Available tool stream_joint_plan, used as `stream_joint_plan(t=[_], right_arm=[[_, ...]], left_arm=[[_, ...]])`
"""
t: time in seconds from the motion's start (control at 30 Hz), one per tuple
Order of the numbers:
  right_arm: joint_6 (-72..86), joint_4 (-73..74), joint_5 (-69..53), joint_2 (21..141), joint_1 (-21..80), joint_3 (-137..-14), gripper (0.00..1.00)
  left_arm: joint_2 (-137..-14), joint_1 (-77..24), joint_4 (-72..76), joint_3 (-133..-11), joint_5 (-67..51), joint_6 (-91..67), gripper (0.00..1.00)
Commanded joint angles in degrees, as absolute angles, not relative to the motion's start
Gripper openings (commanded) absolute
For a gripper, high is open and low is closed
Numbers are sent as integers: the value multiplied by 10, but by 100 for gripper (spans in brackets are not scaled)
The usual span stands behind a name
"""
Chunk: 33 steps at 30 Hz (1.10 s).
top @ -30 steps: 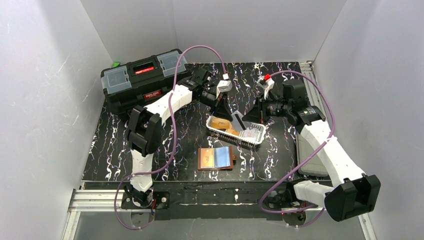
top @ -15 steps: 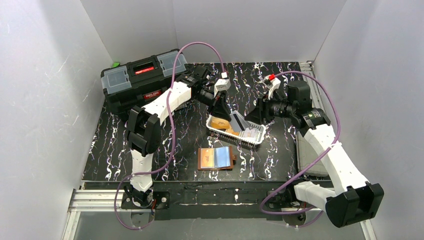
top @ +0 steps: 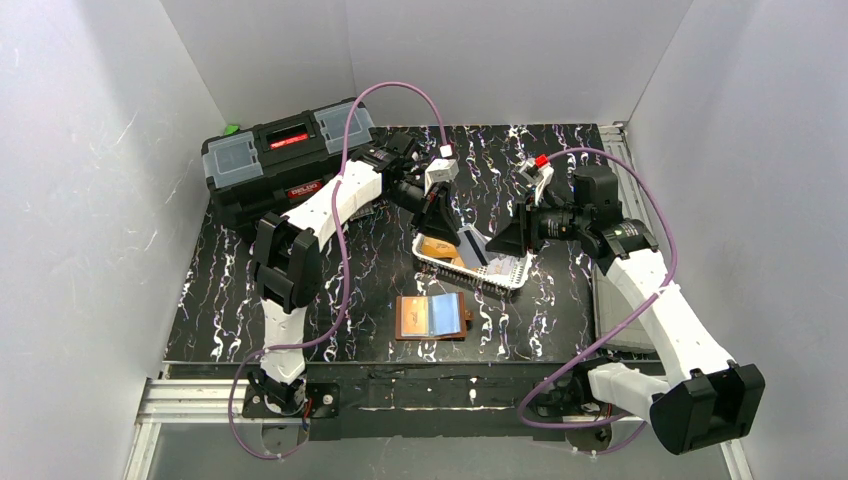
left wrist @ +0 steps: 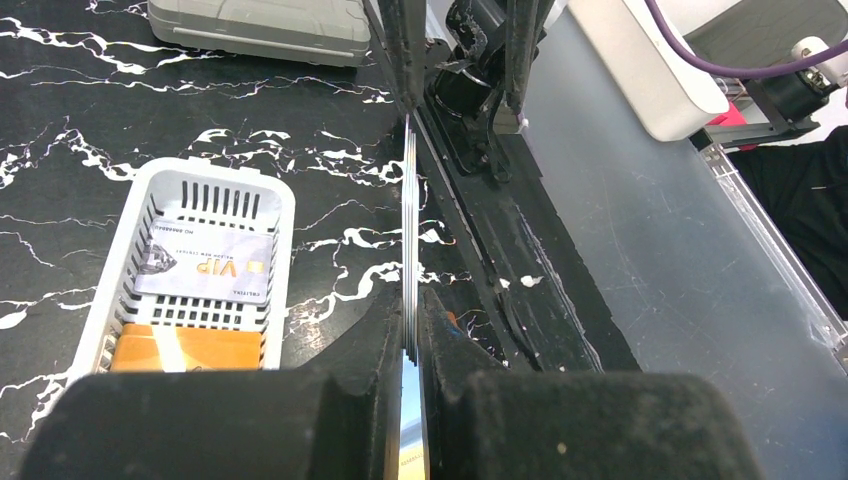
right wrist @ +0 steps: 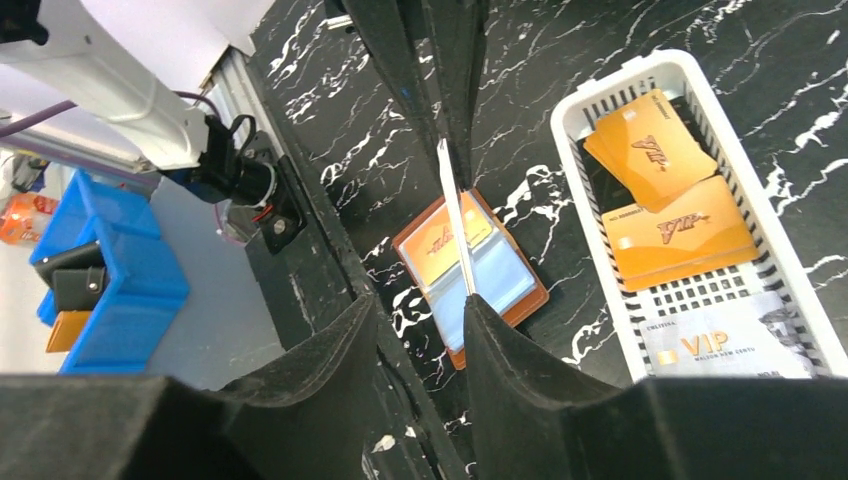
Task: Put the credit cards into the card holder
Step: Place the credit card in the storage box.
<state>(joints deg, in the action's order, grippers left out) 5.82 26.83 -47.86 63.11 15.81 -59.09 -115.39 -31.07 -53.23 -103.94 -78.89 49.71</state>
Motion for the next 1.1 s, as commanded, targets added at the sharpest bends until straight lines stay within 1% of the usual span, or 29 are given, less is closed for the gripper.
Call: stream_joint_plan(t=[0.0,0.13,0.43,0.5,0.6,0.63,0.7,0.83,0.97,1.07], right_arm=[[66,241,-529,637,156,-593,43],[68,243,-521,640,156,-593,39],[65,246,-483,634,152,-604,34],[62,250,-484,628,148,-613,34],[59,256,-462,617,145,-627,40],[58,264,-485,626,145,-625,42],[56,265,-505,635,145,-620,43],[71,243,-557,656,145,-608,41],[73,239,-563,656,145,-607,38],[74,238,-568,659,145,-606,31]], left_arm=[[-1114,-308,-560,-1063,-822,514,0],[-1115,-308,-567,-1068,-824,514,0],[-1112,-309,-600,-1076,-828,535,0],[-1111,-308,-608,-1074,-827,543,0],[-1109,-308,-619,-1074,-829,554,0],[-1109,-308,-620,-1075,-830,554,0],[-1108,-309,-626,-1077,-835,556,0],[-1110,-310,-650,-1094,-838,572,0],[-1111,-311,-658,-1098,-842,577,0],[-1111,-312,-666,-1102,-842,582,0]])
